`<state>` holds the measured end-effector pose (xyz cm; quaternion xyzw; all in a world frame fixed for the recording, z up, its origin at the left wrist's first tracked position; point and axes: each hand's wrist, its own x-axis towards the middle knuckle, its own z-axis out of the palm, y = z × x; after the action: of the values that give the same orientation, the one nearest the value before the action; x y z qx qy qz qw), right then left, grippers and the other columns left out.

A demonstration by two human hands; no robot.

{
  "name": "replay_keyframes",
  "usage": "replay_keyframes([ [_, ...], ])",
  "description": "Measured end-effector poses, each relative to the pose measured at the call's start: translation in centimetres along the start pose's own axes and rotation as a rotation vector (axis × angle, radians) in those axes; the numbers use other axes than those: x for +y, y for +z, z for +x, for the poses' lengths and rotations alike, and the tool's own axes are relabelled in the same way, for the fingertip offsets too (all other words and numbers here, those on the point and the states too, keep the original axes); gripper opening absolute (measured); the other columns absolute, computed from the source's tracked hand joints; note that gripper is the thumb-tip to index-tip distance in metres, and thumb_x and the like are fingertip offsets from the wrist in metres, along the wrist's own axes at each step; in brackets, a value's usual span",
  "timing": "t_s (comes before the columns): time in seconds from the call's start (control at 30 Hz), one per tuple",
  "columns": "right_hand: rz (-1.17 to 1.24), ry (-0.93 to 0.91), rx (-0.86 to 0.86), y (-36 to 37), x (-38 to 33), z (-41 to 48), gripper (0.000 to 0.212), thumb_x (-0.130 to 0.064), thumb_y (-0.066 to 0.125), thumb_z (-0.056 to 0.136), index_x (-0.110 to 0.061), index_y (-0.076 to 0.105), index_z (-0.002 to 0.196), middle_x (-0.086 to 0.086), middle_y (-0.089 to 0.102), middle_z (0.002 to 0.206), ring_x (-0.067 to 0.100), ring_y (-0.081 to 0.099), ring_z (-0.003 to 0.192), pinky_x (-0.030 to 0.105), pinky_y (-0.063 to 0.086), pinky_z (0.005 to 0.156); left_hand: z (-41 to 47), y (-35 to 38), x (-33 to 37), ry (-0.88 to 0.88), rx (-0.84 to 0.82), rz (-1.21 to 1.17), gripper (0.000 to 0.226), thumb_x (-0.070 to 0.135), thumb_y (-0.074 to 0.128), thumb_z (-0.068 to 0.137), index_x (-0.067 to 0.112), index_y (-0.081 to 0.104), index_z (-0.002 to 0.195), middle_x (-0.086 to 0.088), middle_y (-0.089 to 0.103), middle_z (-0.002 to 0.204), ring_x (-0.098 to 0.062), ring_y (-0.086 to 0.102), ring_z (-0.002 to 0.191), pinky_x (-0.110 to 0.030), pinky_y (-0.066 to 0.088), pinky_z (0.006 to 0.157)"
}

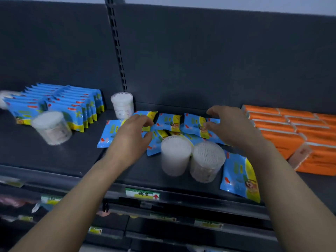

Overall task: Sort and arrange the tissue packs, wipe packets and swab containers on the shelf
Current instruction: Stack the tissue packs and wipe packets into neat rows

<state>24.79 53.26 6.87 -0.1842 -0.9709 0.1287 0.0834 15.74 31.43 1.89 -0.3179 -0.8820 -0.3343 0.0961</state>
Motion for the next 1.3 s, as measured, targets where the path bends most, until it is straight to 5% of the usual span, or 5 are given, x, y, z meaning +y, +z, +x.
replay_keyframes([
  [0.53,-0.129,-0.094,-0.641,5.5,5.3,14.4,0.086,-0.022,0.071,0.081,-0.038,0.019,0.148,0.000,0.022,0.154,0.025,0.034,0.135,0.032,0.038,0.103,11.2,8.7,-1.3,-0.322,-0.343,0.246,0.061,0.047,0.059,0.086,0.007,0.045,0.129,-0.014,0.054,0.128,-0.031,0.051,0.117,-0.034,0.041,0.088],
  [0.7,-0.292,-0.152,-0.820,6.2,4.5,16.2,0.091,-0.007,0.054,0.088,-0.055,0.000,0.143,-0.001,0.009,0.151,0.028,0.050,0.110,0.035,0.052,0.084,13.0,10.1,-1.2,-0.411,-0.483,0.324,0.078,0.058,0.066,0.075,0.003,0.041,0.124,-0.016,0.052,0.128,-0.035,0.046,0.120,-0.038,0.042,0.093],
  [0.93,-0.240,-0.183,-0.634,6.5,3.8,16.8,0.053,-0.003,0.067,0.079,-0.032,0.048,0.119,0.003,0.031,0.119,0.019,0.043,0.085,0.028,0.042,0.059,13.9,9.5,-1.9,-0.536,-0.399,-0.015,0.053,0.032,0.080,0.070,0.003,0.057,0.109,-0.009,0.062,0.114,-0.023,0.058,0.100,-0.030,0.046,0.083],
  [1.13,-0.252,-0.264,-0.518,4.9,4.6,16.4,0.032,-0.014,0.077,0.072,-0.024,0.050,0.086,-0.003,0.042,0.114,0.018,0.047,0.097,0.031,0.039,0.075,13.4,7.3,-2.2,-0.560,-0.288,-0.345,0.015,0.015,0.070,0.082,0.006,0.061,0.090,-0.011,0.067,0.084,-0.020,0.062,0.067,-0.029,0.052,0.064],
  [1.3,-0.134,-0.197,-0.408,2.6,4.7,15.5,0.032,-0.009,0.075,0.072,-0.025,0.048,0.066,-0.006,0.050,0.076,0.016,0.053,0.072,0.029,0.044,0.063,12.8,4.6,-3.0,-0.522,-0.158,-0.457,0.017,0.021,0.065,0.086,0.010,0.056,0.078,0.000,0.052,0.059,0.000,0.044,0.034,-0.014,0.034,0.037],
])
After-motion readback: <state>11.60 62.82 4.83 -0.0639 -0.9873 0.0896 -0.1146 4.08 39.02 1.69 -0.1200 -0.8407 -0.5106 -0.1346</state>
